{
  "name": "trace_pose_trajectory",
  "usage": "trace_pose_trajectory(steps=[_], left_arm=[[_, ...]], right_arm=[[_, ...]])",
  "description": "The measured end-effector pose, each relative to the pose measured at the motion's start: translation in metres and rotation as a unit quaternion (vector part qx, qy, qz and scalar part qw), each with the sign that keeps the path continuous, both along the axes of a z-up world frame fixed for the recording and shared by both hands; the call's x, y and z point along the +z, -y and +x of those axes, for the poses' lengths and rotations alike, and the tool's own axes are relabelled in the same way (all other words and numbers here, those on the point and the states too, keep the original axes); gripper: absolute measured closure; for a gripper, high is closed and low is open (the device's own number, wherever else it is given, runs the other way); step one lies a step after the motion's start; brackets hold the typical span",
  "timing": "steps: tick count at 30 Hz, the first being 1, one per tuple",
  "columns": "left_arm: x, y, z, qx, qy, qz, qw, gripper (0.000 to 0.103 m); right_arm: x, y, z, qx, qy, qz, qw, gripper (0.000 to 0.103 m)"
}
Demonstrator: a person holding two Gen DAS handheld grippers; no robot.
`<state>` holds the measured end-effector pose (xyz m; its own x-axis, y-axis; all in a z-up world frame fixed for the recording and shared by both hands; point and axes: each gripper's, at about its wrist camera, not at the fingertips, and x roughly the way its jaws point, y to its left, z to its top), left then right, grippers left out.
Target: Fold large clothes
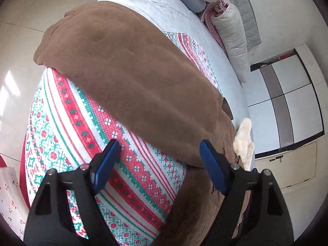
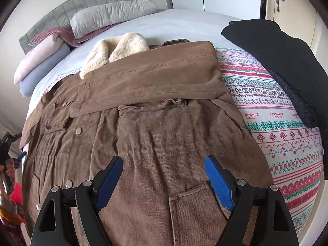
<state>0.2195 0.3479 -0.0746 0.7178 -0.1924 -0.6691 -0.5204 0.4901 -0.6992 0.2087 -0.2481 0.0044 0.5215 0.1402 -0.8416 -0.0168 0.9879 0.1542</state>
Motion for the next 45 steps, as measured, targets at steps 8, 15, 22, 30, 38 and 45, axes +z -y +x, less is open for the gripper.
trace_pose_trajectory(steps=[8, 15, 22, 30, 38, 45], left_arm=[[-0.009, -0.021, 0.029, 0.053, -0.009, 0.006, 0.9985, 0.081], [0.047, 0.002, 0.036, 0.036, 0.012, 0.136, 0.9900, 0.096], [0.134, 0.089, 0.056, -0.078, 0.093, 0.320, 0.9397, 0.096], [0.110, 0.240, 0.074, -0.369, 0.098, 0.398, 0.8340, 0.080], [0.040, 0.285, 0.029, -0.484, 0.015, 0.320, 0.8147, 0.061], [0.083, 0.219, -0.026, -0.406, 0.075, 0.262, 0.8719, 0.027]], right_arm=[[-0.004, -0.004, 0.001, 0.012, -0.008, 0.003, 1.000, 0.020], [0.001, 0.001, 0.001, 0.007, 0.000, 0.005, 1.000, 0.020], [0.006, 0.003, -0.001, 0.004, 0.008, 0.012, 1.000, 0.020], [0.004, -0.005, -0.002, 0.016, 0.005, 0.009, 1.000, 0.020], [0.001, -0.013, -0.001, 0.027, -0.001, 0.007, 1.000, 0.020], [0.000, -0.014, -0.002, 0.028, -0.002, 0.010, 1.000, 0.020]])
